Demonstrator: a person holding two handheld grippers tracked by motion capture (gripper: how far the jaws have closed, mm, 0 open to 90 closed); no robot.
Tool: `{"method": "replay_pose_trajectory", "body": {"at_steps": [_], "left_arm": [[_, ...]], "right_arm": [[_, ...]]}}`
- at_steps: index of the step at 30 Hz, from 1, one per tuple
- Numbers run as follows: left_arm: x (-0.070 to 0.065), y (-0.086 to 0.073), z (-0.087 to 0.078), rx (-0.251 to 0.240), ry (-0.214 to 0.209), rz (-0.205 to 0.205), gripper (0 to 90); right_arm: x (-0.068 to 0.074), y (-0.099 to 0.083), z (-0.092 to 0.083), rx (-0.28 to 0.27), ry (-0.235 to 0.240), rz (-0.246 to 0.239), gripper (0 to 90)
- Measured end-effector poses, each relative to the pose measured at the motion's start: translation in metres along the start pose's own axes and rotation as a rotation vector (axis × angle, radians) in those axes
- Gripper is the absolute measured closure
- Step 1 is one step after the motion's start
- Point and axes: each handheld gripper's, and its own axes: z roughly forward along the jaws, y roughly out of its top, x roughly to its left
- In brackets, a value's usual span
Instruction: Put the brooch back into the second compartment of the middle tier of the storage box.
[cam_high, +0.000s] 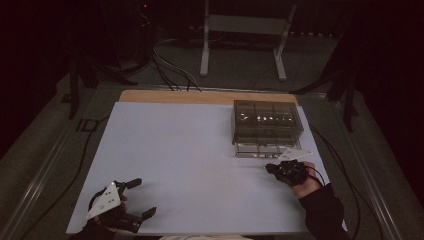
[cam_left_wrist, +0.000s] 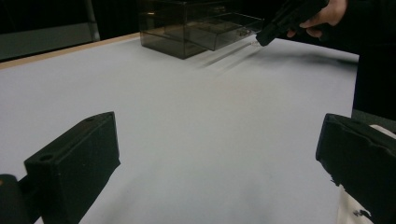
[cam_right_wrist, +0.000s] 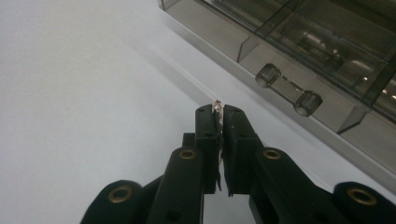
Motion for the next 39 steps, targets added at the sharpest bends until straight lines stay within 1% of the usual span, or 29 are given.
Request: {"method": "replay_pose_trajectory", "body": {"at_steps": [12,17,24,35,39], "left_arm": [[0.0,0.0,0.0,0.0,0.0,0.001,0.5],[0.0,0.0,0.0,-0.001,0.0,0.001,0.5],[0.0,0.0,0.0,0.0,0.001,0.001,0.5],[0.0,0.0,0.0,0.002,0.004,0.001,0.5],[0.0,0.0,0.0,0.002,0.004,0.002,0.5]], "right_arm": [[0.004,0.009,-0.005,-0.008,0.0,-0.022,86.1],[0.006,0.016,-0.008,-0.013,-0.003,-0.038,86.0],[0.006,0.021,-0.009,-0.02,-0.002,-0.045,86.0],[0.001,0.031,-0.019,-0.051,-0.027,-0.056,86.0],[-0.001,0.034,-0.022,-0.061,-0.036,-0.051,86.0]]}}
